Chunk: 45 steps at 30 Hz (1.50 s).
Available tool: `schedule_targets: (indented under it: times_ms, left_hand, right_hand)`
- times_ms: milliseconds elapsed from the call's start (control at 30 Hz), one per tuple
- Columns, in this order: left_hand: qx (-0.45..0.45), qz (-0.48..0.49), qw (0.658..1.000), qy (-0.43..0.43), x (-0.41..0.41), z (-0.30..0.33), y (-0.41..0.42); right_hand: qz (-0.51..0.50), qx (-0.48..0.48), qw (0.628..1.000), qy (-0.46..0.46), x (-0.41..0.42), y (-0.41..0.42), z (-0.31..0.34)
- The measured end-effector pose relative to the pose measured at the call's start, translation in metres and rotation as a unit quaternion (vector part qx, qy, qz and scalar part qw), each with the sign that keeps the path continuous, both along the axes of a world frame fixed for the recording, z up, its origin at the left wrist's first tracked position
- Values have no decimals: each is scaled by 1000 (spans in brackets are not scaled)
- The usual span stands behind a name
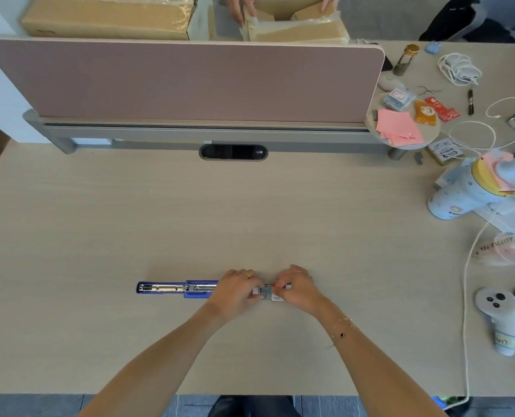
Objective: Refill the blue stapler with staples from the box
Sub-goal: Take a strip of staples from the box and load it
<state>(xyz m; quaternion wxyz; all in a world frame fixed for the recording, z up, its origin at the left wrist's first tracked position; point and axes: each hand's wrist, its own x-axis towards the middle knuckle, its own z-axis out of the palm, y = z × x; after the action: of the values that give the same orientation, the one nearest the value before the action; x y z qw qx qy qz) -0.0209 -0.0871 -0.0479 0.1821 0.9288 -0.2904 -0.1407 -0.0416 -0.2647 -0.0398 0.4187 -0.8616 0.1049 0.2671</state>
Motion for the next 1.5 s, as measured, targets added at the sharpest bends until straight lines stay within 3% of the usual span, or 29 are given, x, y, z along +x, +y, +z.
schedule_targets:
  times_ms: [467, 967, 1333, 1500]
  left_hand:
    - [11, -28, 997, -64, 9, 12, 16]
    - [44, 14, 996, -70, 16, 29, 53]
    - [55, 23, 996, -72, 16, 25, 76]
    - [47, 27, 996, -67, 17, 20, 81]
  right_hand:
    - [-4, 71, 997, 25, 10, 11, 13]
    - [20, 5, 1000, -12, 24, 51, 23]
    - [66, 11, 997, -45, 26, 75, 22]
    - [107, -27, 989, -94, 25, 79, 17]
